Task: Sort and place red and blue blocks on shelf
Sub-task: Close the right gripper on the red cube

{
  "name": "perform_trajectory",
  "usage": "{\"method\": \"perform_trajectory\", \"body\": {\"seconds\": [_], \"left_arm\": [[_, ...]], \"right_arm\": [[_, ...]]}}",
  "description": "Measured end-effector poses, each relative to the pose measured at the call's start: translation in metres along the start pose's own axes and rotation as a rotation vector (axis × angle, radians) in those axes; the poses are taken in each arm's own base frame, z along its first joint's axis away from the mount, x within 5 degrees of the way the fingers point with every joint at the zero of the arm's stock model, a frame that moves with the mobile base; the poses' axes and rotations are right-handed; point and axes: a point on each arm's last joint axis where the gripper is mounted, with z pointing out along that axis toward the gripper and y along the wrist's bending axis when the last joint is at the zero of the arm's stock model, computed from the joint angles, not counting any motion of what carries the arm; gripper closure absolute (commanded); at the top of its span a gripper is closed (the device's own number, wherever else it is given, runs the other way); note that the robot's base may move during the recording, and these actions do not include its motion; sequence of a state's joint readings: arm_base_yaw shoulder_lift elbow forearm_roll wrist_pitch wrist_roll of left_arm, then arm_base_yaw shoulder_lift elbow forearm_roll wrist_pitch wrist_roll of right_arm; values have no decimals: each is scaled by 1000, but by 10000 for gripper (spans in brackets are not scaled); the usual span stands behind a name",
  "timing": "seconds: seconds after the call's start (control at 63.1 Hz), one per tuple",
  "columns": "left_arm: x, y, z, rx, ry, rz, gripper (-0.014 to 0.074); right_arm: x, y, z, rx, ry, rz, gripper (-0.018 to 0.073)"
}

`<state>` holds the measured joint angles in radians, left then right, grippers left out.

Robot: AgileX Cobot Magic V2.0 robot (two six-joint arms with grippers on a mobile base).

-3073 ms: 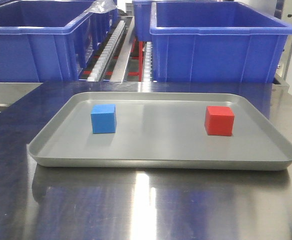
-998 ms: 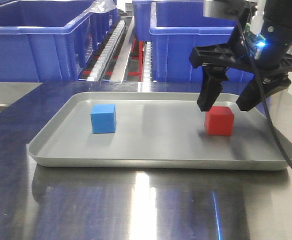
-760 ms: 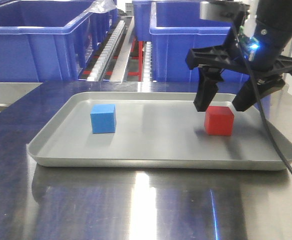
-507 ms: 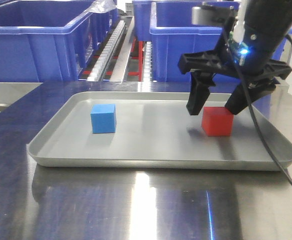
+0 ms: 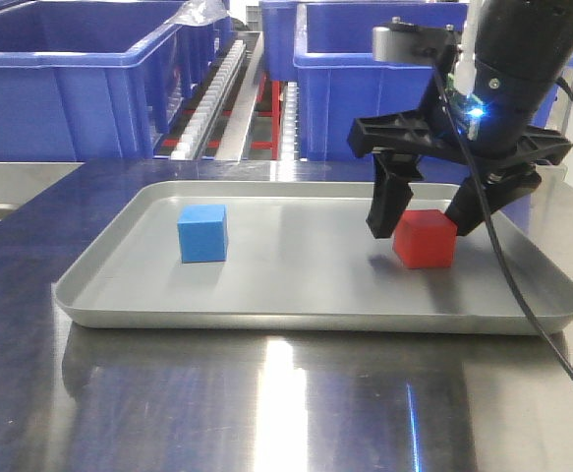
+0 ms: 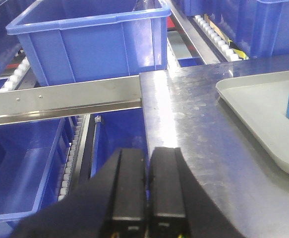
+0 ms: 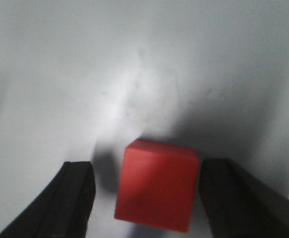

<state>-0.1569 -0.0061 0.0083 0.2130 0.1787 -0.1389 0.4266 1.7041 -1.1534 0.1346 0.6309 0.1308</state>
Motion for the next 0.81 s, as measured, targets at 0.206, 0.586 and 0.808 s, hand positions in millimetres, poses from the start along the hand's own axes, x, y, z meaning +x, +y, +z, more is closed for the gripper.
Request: {"method": "perform_trajectory", "body": {"seconds": [0.206, 0.586, 0.808], "left_arm": [[0, 0, 0, 0, 0, 0, 472], [0, 0, 0, 0, 0, 0, 472], [0, 0, 0, 0, 0, 0, 472]], "right_arm": [[2, -1, 3, 10, 27, -7, 41], [2, -1, 3, 12, 26, -9, 368], [2, -1, 2, 11, 27, -9, 503]]}}
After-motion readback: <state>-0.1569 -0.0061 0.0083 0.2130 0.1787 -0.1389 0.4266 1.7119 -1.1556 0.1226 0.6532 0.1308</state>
